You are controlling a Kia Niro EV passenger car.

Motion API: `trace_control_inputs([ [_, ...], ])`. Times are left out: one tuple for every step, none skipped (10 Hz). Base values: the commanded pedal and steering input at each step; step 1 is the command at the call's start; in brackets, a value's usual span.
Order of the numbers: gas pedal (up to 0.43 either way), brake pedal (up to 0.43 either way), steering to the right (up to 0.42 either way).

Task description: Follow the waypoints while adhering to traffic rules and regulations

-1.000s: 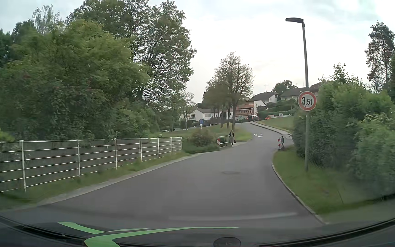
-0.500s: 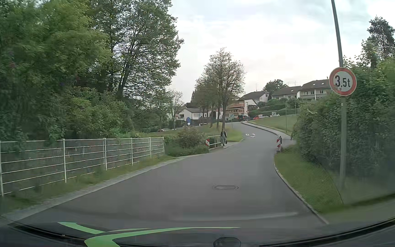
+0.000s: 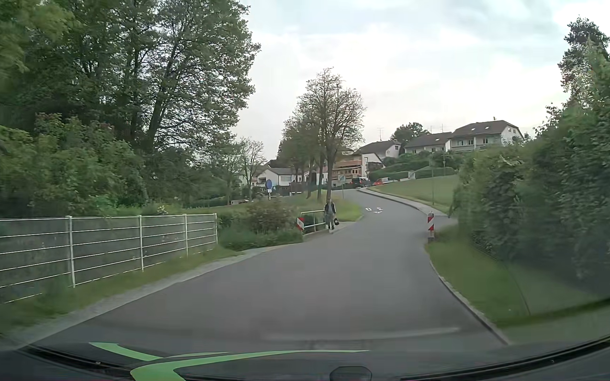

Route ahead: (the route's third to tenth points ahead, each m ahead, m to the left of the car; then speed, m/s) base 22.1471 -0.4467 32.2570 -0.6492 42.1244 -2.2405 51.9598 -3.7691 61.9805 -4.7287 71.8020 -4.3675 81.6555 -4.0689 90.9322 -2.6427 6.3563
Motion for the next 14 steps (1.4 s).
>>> trace_control_inputs([
  [0.008, 0.0, 0.056],
  [0.008, 0.0, 0.056],
  [0.008, 0.0, 0.058],
  [0.008, 0.0, 0.058],
  [0.008, 0.0, 0.059],
  [0.008, 0.0, 0.062],
  [0.008, 0.0, 0.064],
  [0.008, 0.0, 0.064],
  [0.008, 0.0, 0.064],
  [0.008, 0.0, 0.064],
  [0.008, 0.0, 0.062],
  [0.008, 0.0, 0.058],
  [0.008, 0.0, 0.058],
  [0.02, 0.0, 0.058],
])
